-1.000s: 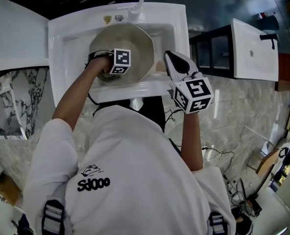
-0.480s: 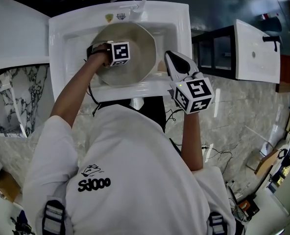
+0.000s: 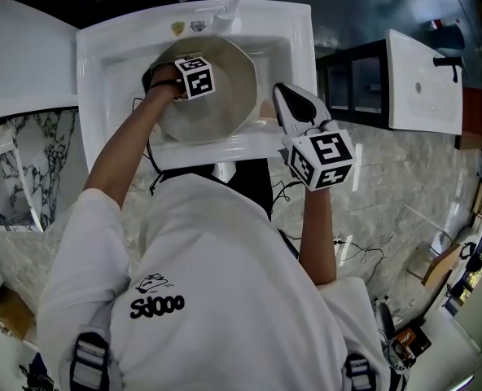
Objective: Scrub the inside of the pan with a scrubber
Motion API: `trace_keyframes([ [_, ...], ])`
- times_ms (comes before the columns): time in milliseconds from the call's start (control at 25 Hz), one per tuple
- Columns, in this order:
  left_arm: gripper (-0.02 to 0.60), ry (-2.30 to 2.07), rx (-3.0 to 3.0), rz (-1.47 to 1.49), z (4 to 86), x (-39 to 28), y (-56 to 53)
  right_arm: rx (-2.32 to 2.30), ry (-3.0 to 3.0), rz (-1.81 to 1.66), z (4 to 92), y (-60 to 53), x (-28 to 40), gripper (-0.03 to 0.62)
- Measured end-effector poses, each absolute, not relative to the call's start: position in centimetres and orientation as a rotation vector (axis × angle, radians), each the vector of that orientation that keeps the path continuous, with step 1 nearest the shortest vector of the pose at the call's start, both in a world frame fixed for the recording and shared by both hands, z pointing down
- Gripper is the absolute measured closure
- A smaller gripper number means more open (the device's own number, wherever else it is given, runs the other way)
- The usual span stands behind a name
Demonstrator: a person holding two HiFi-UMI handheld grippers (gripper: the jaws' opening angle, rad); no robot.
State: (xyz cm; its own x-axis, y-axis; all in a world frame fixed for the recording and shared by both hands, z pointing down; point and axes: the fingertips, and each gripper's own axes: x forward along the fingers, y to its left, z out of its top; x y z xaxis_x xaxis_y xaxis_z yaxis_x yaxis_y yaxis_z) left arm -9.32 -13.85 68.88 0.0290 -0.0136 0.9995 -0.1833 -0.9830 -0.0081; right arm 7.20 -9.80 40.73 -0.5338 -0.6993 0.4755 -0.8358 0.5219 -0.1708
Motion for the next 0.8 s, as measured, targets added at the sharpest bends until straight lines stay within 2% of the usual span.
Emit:
trace_keyframes([
  [320,0.514,-0.475,2.288,2.093,65.2,-8.8,-17.8,1.261,-2.430,0.550,40.8,-9.7,6.9,0.585],
  [600,0.514,-0.434,2.189,2.281,66.4,-11.4,-17.5,1.216,-2.468,0.576,40.9,-10.1,6.3,0.585],
  [800,0.514,-0.346,2.020,2.314,67.1,-12.7,-15.6,1.187,-2.480,0.638,41.4,-10.1,7.2,0.585],
])
